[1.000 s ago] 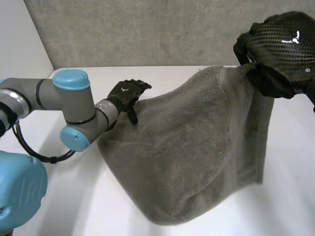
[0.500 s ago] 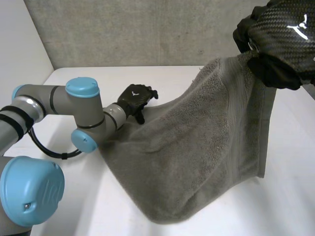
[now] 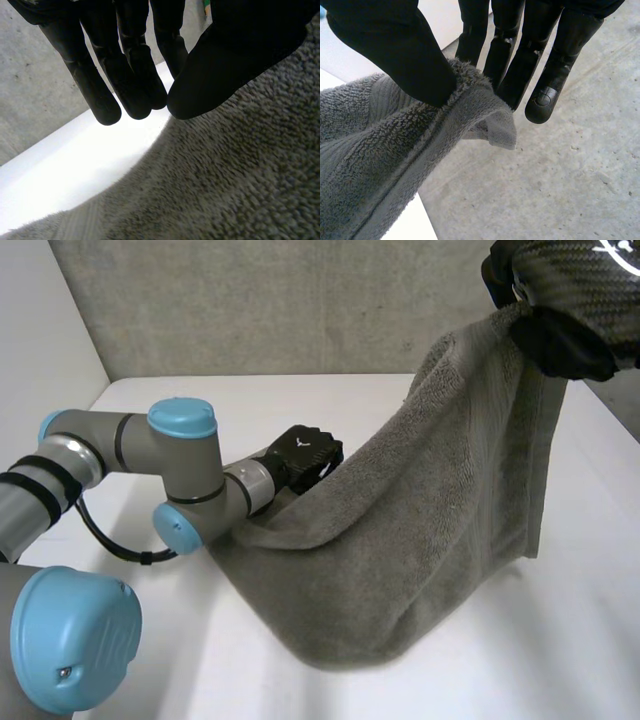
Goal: Fold the towel.
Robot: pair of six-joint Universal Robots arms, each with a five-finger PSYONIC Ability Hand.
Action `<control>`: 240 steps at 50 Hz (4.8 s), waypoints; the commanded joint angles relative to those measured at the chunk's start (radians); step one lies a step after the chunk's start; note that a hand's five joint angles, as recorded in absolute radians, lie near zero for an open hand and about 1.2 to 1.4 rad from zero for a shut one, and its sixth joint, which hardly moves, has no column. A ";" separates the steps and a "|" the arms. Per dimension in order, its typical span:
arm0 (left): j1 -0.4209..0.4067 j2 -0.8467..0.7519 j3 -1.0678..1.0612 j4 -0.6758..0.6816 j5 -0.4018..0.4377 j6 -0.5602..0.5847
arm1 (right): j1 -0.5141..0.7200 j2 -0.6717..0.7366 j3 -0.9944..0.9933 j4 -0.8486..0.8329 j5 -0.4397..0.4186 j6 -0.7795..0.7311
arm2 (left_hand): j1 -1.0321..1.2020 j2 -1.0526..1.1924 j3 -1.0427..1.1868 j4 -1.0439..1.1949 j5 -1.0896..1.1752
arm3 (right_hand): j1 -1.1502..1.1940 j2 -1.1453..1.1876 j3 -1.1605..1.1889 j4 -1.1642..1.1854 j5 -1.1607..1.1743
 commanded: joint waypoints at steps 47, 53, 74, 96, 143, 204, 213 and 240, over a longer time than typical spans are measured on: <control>0.003 -0.088 0.162 -0.075 0.189 -0.291 | 0.137 0.111 -0.088 -0.249 0.048 -0.008 | -0.743 -0.779 -0.778 -0.778 -0.766 | 0.436 0.220 0.211 0.203 0.245; -0.002 -0.085 0.176 -0.086 0.161 -0.289 | 0.134 0.120 -0.091 -0.246 0.048 -0.013 | 0.232 0.195 0.196 0.197 0.209 | 0.436 0.220 0.211 0.203 0.245; 0.061 0.334 0.123 0.383 -0.422 -0.239 | 0.132 0.383 -0.277 -0.517 0.273 -0.113 | 0.234 0.198 0.199 0.199 0.212 | 0.436 0.220 0.211 0.203 0.245; -0.086 0.712 -1.112 0.518 -0.564 0.105 | 0.026 0.579 0.095 -0.397 0.003 -0.133 | 0.234 0.198 0.199 0.199 0.212 | 0.436 0.220 0.211 0.203 0.245; 0.199 0.582 -0.672 -0.037 -0.307 0.266 | -0.077 0.490 0.154 0.003 0.123 0.210 | -0.600 -0.636 -0.635 -0.634 -0.622 | -0.573 -0.789 -0.798 -0.806 -0.764; 0.217 0.314 -0.453 -0.267 -0.408 0.361 | -0.044 0.590 0.182 -0.011 0.176 0.022 | -0.421 -0.457 -0.456 -0.455 -0.443 | -0.576 -0.791 -0.801 -0.809 -0.767; 0.199 0.365 -0.499 -0.264 -0.408 0.358 | -0.046 0.591 0.171 -0.014 0.176 -0.005 | 0.234 0.198 0.199 0.199 0.212 | -0.576 -0.791 -0.801 -0.809 -0.767; 0.214 0.925 -1.077 0.168 -0.410 0.340 | -0.044 0.806 -0.202 0.286 0.224 0.032 | 0.234 0.198 0.199 0.199 0.212 | -0.405 -0.621 -0.631 -0.639 -0.596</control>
